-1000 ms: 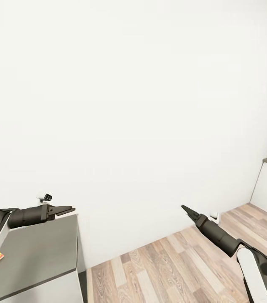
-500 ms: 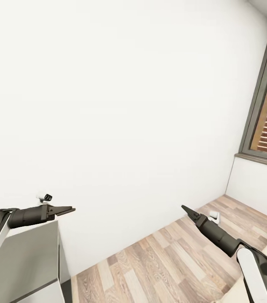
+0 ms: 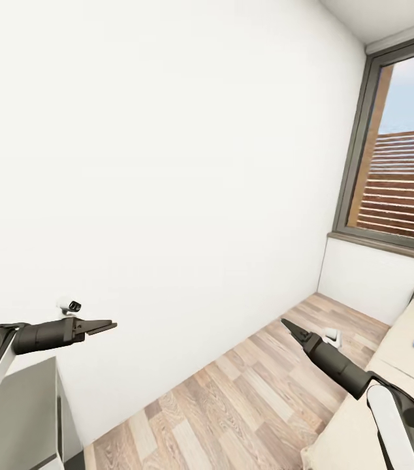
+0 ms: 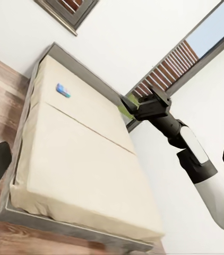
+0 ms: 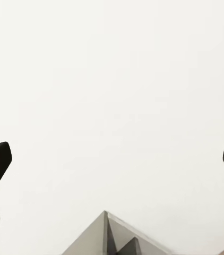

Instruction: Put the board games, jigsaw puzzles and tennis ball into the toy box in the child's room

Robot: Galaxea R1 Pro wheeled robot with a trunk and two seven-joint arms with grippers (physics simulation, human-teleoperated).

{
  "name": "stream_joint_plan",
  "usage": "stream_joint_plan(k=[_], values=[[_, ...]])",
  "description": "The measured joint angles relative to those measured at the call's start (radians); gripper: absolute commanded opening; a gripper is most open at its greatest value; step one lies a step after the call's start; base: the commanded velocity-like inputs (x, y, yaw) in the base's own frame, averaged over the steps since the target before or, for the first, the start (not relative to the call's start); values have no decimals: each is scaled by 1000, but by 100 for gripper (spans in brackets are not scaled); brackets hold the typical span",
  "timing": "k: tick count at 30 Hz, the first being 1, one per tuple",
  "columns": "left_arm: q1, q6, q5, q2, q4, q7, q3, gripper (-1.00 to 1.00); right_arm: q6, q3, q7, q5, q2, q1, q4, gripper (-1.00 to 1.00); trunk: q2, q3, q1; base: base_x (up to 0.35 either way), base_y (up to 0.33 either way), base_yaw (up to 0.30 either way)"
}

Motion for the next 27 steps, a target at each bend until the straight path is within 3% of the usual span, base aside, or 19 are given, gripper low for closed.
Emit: stream_joint_plan(k=[21, 27], values=[[0, 0, -2, -2, 0, 0, 0, 100, 0, 0, 2, 0, 0, 0, 0, 100, 0, 0, 0, 0, 0, -277], [0, 0, -2, -3, 0, 0, 0, 100, -5, -2, 4, 0, 1, 0, 1, 100, 0, 0, 0, 0, 0, -105]])
